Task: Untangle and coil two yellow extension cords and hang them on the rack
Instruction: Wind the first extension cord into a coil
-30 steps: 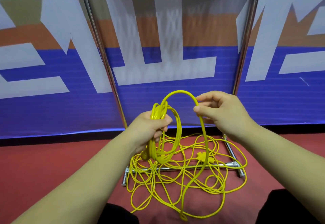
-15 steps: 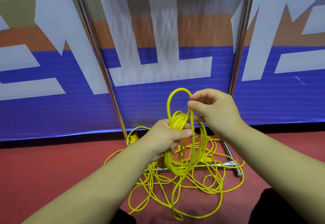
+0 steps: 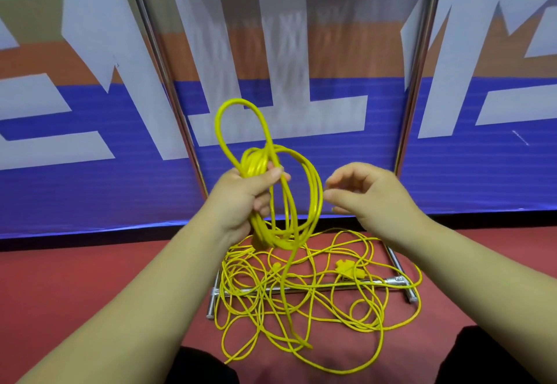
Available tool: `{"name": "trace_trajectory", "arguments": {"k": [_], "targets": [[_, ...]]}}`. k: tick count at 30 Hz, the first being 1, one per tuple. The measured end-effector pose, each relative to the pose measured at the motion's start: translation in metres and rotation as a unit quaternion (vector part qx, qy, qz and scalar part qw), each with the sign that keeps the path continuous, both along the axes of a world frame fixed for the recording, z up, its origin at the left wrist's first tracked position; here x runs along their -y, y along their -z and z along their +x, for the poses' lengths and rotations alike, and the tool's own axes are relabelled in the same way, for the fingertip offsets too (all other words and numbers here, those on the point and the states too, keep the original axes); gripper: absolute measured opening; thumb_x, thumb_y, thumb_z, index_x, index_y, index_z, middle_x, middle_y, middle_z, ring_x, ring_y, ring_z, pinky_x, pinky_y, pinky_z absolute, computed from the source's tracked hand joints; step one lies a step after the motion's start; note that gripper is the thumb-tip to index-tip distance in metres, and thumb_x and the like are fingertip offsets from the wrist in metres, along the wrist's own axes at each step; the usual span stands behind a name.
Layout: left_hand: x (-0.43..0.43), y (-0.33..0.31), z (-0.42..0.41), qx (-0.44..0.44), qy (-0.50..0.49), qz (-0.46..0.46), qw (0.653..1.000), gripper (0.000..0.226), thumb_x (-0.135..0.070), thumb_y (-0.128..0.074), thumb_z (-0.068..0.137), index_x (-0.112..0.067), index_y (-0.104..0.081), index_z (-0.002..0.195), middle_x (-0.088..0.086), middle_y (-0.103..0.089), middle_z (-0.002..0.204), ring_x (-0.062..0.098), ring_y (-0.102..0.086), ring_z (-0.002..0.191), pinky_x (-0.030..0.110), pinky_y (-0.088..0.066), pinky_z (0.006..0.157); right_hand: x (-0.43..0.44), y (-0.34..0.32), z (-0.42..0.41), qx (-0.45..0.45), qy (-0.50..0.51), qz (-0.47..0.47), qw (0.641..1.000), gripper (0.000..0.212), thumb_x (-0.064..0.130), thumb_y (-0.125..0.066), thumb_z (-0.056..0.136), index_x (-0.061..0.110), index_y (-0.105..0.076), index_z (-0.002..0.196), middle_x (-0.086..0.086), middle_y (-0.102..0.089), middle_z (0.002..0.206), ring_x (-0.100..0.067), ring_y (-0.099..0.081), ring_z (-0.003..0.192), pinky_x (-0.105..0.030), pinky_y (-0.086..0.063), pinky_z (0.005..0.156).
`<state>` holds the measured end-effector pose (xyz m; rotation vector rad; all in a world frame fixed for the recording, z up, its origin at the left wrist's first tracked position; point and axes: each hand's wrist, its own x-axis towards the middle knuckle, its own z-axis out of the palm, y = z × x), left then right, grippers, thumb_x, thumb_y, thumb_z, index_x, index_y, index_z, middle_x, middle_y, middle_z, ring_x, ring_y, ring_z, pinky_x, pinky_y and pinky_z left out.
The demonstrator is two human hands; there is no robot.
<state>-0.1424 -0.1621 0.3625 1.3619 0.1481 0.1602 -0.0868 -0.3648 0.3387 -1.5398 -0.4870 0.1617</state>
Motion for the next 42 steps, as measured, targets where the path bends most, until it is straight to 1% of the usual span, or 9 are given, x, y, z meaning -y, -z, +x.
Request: {"name": "trace_trajectory", "arguments": {"k": [8,15,19,21,26,29,31,36,42], "targets": [[-0.019,-0.014,-0.002,0.044,-0.059,-0.073,0.995,0.011,-0.012,-0.058,0.098,-0.016,-0.061,0.087,0.001,-0.074,0.089,0.0,-0.031,0.034,0.015,-0.033,0.039,-0.024,0.039,-0.012,0.011,-0.118,-0.142,0.983,0.026,0.005,-0.081,0.08,0.016,-0.06,0.09,0.0,-0.071,0.09,-0.01,-0.068,0.074,-0.027,-0.052,0.071],[-0.031,-0.017,-0.005,0.058,-0.061,-0.139,0.987,0.007,-0.015,-0.056,0.099,-0.015,-0.061,0.095,-0.001,-0.072,0.093,0.001,-0.033,0.035,0.015,-0.035,0.039,-0.044,0.053,-0.019,-0.051,-0.131,-0.115,0.983,0.037,-0.004,-0.069,0.088,0.016,-0.038,0.088,-0.002,-0.067,0.101,-0.01,-0.067,0.083,-0.029,-0.052,0.078],[-0.038,-0.016,-0.007,0.059,-0.062,-0.156,0.984,0.013,-0.017,-0.056,0.099,-0.016,-0.065,0.091,-0.004,-0.072,0.09,0.002,-0.032,0.035,0.014,-0.034,0.039,-0.056,0.056,-0.02,-0.039,-0.153,-0.104,0.982,0.035,-0.005,-0.064,0.091,0.016,-0.036,0.086,-0.004,-0.069,0.087,-0.012,-0.071,0.099,-0.031,-0.05,0.082],[-0.042,-0.017,-0.007,0.049,-0.062,-0.158,0.984,0.018,-0.018,-0.056,0.099,-0.019,-0.068,0.086,-0.004,-0.071,0.088,0.002,-0.032,0.035,0.014,-0.034,0.039,-0.058,0.054,-0.019,-0.052,-0.144,-0.077,0.985,0.032,-0.009,-0.06,0.092,0.014,-0.039,0.084,-0.003,-0.066,0.078,-0.02,-0.071,0.092,-0.028,-0.051,0.075],[-0.06,-0.007,-0.007,-0.058,-0.088,-0.038,0.994,0.011,-0.024,-0.066,0.094,-0.016,-0.062,0.087,-0.001,-0.058,0.07,0.003,-0.032,0.035,0.016,-0.031,0.036,-0.049,0.03,-0.008,-0.154,-0.021,0.063,0.986,0.022,-0.007,-0.06,0.093,0.012,-0.05,0.087,-0.008,-0.072,0.082,-0.019,-0.071,0.075,-0.029,-0.059,0.064],[-0.06,0.006,-0.01,-0.14,-0.058,0.062,0.987,0.03,-0.04,-0.071,0.086,-0.012,-0.062,0.091,-0.002,-0.044,0.061,0.006,-0.03,0.037,0.018,-0.028,0.038,-0.037,0.024,0.008,-0.174,0.055,0.091,0.979,0.016,0.0,-0.065,0.092,0.013,-0.056,0.089,-0.007,-0.071,0.086,-0.017,-0.069,0.076,-0.034,-0.061,0.07],[-0.059,0.007,-0.012,-0.156,-0.029,0.064,0.985,0.046,-0.054,-0.07,0.077,-0.012,-0.063,0.093,-0.004,-0.04,0.058,0.006,-0.029,0.038,0.019,-0.027,0.038,-0.03,0.028,0.022,-0.193,0.093,0.089,0.973,0.012,0.002,-0.064,0.093,0.012,-0.06,0.093,-0.008,-0.071,0.092,-0.017,-0.066,0.077,-0.036,-0.06,0.071],[-0.059,-0.009,-0.014,-0.097,0.028,-0.046,0.994,0.053,-0.066,-0.052,0.082,-0.013,-0.062,0.084,-0.004,-0.036,0.054,0.004,-0.026,0.032,0.017,-0.026,0.036,-0.015,0.054,0.054,-0.193,0.167,0.01,0.967,0.014,-0.001,-0.058,0.093,0.013,-0.063,0.094,-0.012,-0.069,0.093,-0.014,-0.053,0.06,-0.019,-0.04,0.042],[-0.058,-0.018,-0.013,-0.042,0.06,-0.143,0.987,0.059,-0.066,-0.038,0.094,-0.014,-0.061,0.08,-0.005,-0.034,0.049,0.004,-0.027,0.029,0.017,-0.024,0.035,-0.018,0.084,0.053,-0.168,0.092,-0.238,0.952,0.013,-0.002,-0.063,0.091,0.01,-0.066,0.09,-0.007,-0.068,0.072,-0.007,-0.052,0.042,-0.015,-0.035,0.037]]}}
